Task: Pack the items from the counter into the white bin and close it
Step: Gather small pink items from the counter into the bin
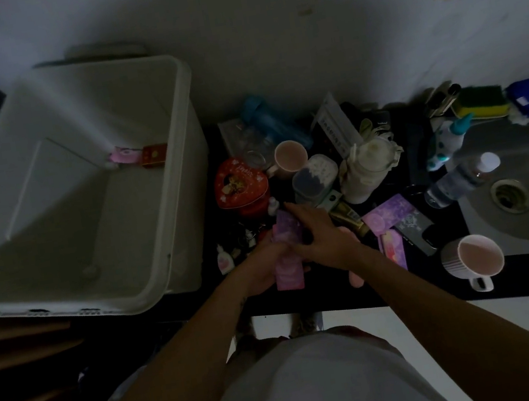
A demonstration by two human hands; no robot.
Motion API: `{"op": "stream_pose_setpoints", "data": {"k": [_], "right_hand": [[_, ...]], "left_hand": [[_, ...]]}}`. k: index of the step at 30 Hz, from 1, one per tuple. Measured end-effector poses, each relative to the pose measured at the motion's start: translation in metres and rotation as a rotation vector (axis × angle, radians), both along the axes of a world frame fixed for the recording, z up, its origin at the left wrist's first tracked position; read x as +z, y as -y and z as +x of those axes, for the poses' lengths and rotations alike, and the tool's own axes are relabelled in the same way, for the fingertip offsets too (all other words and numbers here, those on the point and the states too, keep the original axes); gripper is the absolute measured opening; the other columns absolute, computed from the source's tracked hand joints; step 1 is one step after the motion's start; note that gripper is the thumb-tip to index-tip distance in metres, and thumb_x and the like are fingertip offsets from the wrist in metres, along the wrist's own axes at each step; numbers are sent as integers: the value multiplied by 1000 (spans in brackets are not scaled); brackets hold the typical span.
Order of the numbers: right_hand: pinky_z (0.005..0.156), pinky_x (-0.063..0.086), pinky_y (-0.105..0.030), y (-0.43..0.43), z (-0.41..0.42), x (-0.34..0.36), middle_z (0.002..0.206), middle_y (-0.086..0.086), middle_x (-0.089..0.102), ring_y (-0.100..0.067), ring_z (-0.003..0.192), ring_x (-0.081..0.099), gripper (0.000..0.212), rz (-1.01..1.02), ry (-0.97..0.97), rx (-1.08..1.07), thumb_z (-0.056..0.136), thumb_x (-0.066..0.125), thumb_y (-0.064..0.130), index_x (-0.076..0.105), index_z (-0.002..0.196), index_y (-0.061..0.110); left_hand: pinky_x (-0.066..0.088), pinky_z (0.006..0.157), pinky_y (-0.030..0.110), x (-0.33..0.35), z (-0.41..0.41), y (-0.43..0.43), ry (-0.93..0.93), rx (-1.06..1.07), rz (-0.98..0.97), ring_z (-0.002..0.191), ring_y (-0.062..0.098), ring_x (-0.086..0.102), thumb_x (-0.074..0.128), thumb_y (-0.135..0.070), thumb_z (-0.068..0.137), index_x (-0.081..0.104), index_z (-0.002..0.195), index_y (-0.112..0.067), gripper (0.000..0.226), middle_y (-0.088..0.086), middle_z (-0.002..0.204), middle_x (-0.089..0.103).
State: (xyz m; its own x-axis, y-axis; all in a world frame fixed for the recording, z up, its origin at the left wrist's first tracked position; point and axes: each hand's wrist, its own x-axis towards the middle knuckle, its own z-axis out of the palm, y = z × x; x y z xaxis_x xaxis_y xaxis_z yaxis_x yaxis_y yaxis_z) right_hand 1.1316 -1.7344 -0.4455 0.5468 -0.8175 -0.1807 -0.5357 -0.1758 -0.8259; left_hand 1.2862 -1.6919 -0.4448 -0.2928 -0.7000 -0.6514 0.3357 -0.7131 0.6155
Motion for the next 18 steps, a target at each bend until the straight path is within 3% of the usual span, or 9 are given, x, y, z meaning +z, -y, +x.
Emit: {"op": "stream_pose_setpoints", "data": {"k": [2, 3, 7, 10, 14, 18], "right_hand": [[110, 10, -10, -4, -3, -3, 147, 17, 24, 12, 134, 11, 98, -89, -52, 72, 77, 64, 59, 12, 155, 28], [114, 6, -12, -5, -5, -4, 153, 17, 17, 12, 137, 5, 109, -116, -97, 123, 74, 65, 66, 3, 155, 29], [118, 7, -40, -7, -8, -9, 164, 6, -5, -18, 150, -3, 144, -201, -330, 255, 48, 62, 90, -17, 153, 32], [119, 4, -48, -10, -7, -12, 163, 3, -10, -20, 150, -10, 150, -209, -397, 303, 42, 63, 91, -20, 152, 32], [116, 6, -50, -13, -3, -12, 163, -1, -8, -25, 150, -9, 152, -229, -411, 323, 39, 65, 89, -25, 149, 36], [117, 12, -52, -15, -1, -8, 163, -6, 0, -29, 150, 0, 143, -311, -401, 315, 51, 68, 78, -25, 150, 34]], "left_hand": [[57, 82, 34, -1, 2, 3, 41, 9, 23, 96, 23, 68, 49, 6, 86, 58, 127, -18, 48, 11, 111, 69], [55, 80, 32, -1, 3, 4, 51, 6, 36, 96, 23, 66, 45, 8, 89, 57, 127, -15, 46, 13, 112, 67], [47, 92, 35, 0, 5, 4, 28, -8, 71, 107, 27, 60, 42, 7, 92, 62, 115, -15, 38, 16, 119, 63], [40, 105, 42, 3, 5, 3, 8, -44, 40, 114, 32, 56, 40, 10, 92, 56, 125, -7, 40, 23, 129, 56], [43, 100, 38, 9, 4, 3, -48, -15, 7, 110, 28, 58, 33, 16, 91, 52, 128, -18, 54, 18, 128, 56], [45, 99, 37, 11, 4, 1, -44, 17, 4, 113, 29, 58, 36, 15, 92, 41, 143, -13, 59, 20, 133, 54]]}}
